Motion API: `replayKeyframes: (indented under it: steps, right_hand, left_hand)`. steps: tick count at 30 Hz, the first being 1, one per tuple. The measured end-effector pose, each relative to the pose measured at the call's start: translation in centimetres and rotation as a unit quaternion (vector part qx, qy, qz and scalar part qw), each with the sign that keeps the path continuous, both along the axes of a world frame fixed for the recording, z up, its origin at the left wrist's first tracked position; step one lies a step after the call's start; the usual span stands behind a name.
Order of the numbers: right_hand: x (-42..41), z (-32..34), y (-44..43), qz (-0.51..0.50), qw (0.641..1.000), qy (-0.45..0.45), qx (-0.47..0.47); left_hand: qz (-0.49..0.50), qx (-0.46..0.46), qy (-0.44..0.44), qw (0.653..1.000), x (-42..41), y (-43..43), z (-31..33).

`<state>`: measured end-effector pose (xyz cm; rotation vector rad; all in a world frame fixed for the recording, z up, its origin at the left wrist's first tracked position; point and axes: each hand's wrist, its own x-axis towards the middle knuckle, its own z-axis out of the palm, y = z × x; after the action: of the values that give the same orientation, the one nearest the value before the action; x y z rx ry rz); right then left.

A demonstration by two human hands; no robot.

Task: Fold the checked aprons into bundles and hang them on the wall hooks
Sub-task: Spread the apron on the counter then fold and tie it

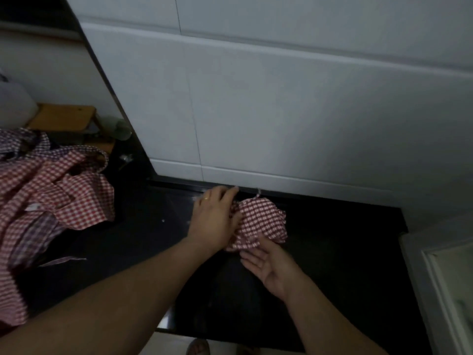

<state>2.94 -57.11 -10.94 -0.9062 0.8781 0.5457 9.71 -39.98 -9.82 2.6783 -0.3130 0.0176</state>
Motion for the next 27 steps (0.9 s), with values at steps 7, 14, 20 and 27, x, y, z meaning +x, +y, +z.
replayKeyframes:
  steps: [7, 14, 20, 27]
  right_hand:
    - [0.6, -0.6, -0.8, 0.047, 0.989, -0.019, -0.142]
    - [3.2, -0.2, -0.5, 0.121, 0.976, -0.049, -0.174]
    - [4.3, -0.3, 2.0, 0.231, 0.956, -0.070, -0.166]
    - [3.0, 1.1, 0.5, 0.230, 0.947, -0.045, -0.220]
  left_hand:
    - [-0.097, 0.118, 0.127, 0.980, -2.3, 0.9, -3.2]
    - [-0.089, 0.130, 0.084, 0.984, -0.8, 1.8, -3.1]
    - [-0.042, 0.165, 0.127, 0.977, -0.7, 4.8, -2.0]
    - [0.035, 0.061, 0.134, 0.988, -1.7, 4.8, -0.6]
